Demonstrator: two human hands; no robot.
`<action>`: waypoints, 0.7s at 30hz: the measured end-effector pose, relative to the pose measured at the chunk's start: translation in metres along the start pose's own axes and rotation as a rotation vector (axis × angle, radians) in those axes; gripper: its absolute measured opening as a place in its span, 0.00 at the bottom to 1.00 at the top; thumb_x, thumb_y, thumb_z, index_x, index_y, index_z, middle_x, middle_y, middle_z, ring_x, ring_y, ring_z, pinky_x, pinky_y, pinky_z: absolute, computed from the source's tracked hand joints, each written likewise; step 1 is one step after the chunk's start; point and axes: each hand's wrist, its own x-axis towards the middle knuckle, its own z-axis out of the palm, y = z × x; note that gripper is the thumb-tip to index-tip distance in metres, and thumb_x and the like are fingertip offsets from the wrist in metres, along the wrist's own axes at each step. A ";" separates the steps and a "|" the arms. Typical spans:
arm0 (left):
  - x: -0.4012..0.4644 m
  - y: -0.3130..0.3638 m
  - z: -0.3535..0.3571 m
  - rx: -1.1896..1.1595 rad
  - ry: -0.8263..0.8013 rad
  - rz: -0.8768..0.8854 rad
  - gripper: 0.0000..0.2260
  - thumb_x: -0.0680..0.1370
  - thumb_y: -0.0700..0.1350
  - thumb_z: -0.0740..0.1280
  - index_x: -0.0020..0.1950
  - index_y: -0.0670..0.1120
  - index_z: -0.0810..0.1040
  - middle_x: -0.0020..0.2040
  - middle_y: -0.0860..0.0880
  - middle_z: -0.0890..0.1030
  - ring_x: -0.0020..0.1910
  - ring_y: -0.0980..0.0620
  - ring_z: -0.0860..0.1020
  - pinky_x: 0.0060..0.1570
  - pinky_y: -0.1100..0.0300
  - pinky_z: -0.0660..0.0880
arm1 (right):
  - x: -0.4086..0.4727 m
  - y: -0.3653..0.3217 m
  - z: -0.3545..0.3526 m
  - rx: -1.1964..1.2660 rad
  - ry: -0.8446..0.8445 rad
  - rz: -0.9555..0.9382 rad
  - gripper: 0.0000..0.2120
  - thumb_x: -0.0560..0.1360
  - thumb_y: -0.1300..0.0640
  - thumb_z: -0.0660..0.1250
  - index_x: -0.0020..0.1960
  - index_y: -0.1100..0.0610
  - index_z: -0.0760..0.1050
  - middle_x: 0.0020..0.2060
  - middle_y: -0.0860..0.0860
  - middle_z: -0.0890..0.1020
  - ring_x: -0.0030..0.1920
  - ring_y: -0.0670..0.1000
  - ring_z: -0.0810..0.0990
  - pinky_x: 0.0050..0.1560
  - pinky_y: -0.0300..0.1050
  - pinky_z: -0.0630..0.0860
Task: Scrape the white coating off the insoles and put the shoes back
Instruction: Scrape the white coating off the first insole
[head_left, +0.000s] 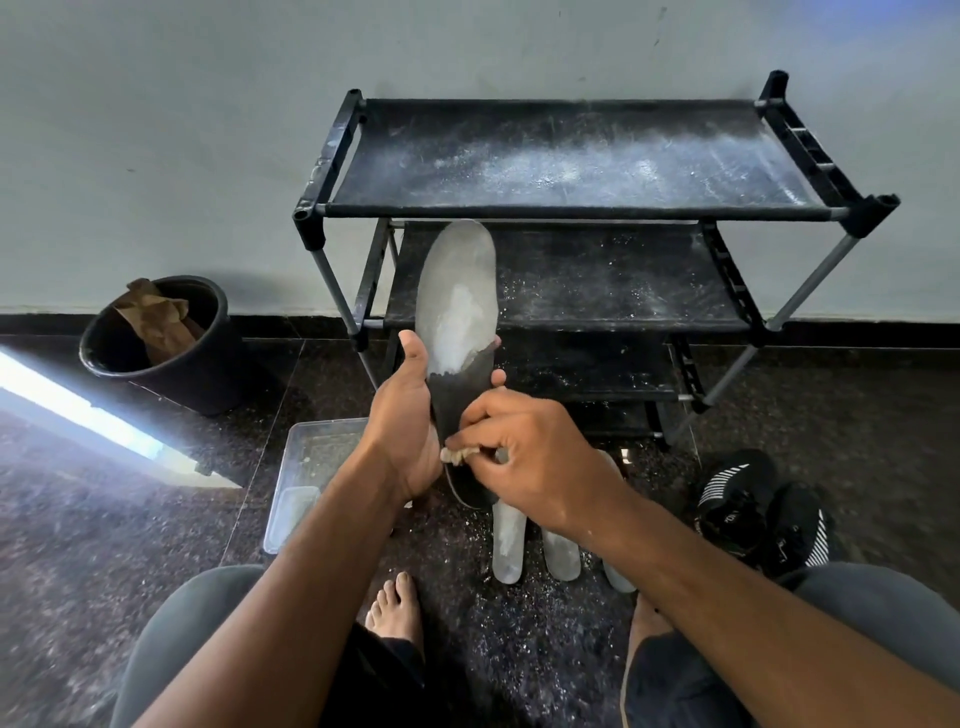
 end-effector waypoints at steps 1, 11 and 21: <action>-0.002 0.002 0.001 -0.013 -0.010 -0.002 0.38 0.81 0.70 0.52 0.66 0.40 0.83 0.52 0.39 0.82 0.47 0.45 0.82 0.49 0.53 0.84 | -0.001 -0.001 -0.001 0.000 -0.011 -0.009 0.10 0.71 0.68 0.72 0.49 0.58 0.86 0.44 0.49 0.82 0.47 0.43 0.79 0.62 0.36 0.72; -0.004 -0.005 0.008 0.069 -0.084 -0.105 0.43 0.79 0.74 0.51 0.71 0.38 0.78 0.64 0.41 0.82 0.62 0.46 0.82 0.60 0.54 0.80 | 0.007 -0.005 0.006 -0.050 0.214 0.021 0.08 0.74 0.67 0.71 0.52 0.63 0.83 0.47 0.53 0.80 0.50 0.51 0.79 0.56 0.46 0.77; -0.008 -0.003 0.015 0.020 -0.102 -0.086 0.40 0.82 0.70 0.52 0.76 0.38 0.72 0.74 0.38 0.75 0.73 0.42 0.74 0.70 0.50 0.75 | 0.012 0.000 -0.002 0.039 0.279 0.136 0.09 0.71 0.65 0.76 0.52 0.61 0.84 0.47 0.50 0.81 0.49 0.46 0.80 0.56 0.35 0.76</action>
